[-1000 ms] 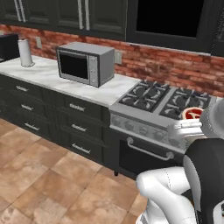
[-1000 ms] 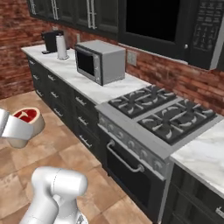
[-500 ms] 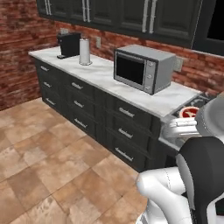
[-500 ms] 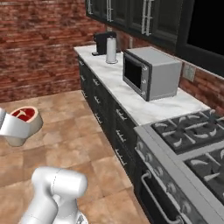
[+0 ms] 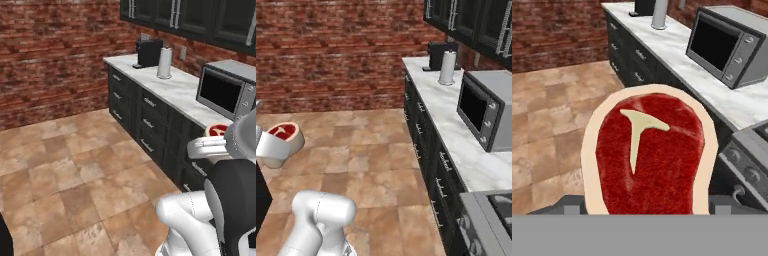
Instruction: Gather the sweet potato and corn from the fridge and place them on a tray on the dining counter. Then gather the fish and steak from the fridge and place them on the other tray.
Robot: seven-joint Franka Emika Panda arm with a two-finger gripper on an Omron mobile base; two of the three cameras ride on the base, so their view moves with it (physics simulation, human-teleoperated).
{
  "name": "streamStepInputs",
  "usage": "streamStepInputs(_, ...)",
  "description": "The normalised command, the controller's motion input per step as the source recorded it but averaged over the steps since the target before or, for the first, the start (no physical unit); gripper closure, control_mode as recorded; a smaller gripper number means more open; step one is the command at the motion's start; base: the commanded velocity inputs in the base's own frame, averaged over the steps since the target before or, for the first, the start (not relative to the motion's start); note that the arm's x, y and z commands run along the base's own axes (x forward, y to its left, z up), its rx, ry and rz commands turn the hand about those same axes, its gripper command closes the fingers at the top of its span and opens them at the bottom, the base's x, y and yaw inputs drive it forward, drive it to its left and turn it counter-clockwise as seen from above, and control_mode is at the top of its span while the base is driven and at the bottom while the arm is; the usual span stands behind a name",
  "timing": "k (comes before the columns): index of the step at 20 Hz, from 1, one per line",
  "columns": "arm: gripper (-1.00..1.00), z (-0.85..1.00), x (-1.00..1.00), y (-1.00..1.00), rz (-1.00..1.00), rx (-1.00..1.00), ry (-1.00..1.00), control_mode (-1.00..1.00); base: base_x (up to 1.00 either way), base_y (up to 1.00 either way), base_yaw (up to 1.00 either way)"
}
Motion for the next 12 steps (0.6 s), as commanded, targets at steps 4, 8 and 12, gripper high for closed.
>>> streamStepInputs(4, 1.0, 0.0, 0.0, 0.0, 0.0, 0.0, 0.0, 1.0, 1.0, -0.08, 0.46)
streamStepInputs(8, 1.0, 0.0, 0.0, 0.0, 0.0, 0.0, 0.0, 1.0, 1.0, -0.13, 0.47)
streamStepInputs(12, 1.0, 0.0, 0.0, 0.0, 0.0, 0.0, 0.0, 1.0, 0.99, -0.22, 0.45)
